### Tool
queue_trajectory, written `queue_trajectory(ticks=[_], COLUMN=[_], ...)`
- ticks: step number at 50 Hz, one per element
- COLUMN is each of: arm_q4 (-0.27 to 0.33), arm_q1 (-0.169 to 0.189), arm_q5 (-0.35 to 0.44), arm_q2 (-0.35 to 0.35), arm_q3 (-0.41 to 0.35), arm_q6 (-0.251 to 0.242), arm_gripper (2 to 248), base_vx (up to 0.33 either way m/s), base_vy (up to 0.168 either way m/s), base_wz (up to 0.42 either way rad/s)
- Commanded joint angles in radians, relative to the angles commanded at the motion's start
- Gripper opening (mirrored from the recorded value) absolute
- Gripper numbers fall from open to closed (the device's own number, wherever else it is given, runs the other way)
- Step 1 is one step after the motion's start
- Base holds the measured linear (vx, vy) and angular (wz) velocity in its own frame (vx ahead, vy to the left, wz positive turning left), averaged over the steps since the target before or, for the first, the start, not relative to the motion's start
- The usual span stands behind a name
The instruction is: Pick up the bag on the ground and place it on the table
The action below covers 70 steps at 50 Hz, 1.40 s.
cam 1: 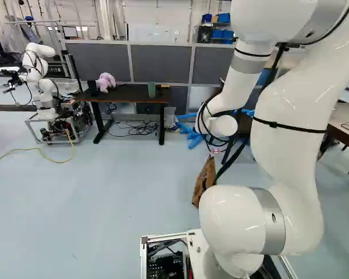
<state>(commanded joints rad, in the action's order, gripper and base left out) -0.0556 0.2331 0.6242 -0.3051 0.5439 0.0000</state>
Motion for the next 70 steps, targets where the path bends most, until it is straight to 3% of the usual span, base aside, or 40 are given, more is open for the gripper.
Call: queue_trajectory(ticks=[43,70], arm_q4=[0.000,-0.013], arm_q1=[0.013,0.039], arm_q5=[-0.172,-0.285], arm_q2=[-0.306,-0.469], arm_q3=[0.280,0.442], arm_q6=[0.000,0.000], arm_gripper=[247,247], base_vx=[0.000,0.000], base_vy=[0.000,0.000], base_wz=[0.000,0.000])
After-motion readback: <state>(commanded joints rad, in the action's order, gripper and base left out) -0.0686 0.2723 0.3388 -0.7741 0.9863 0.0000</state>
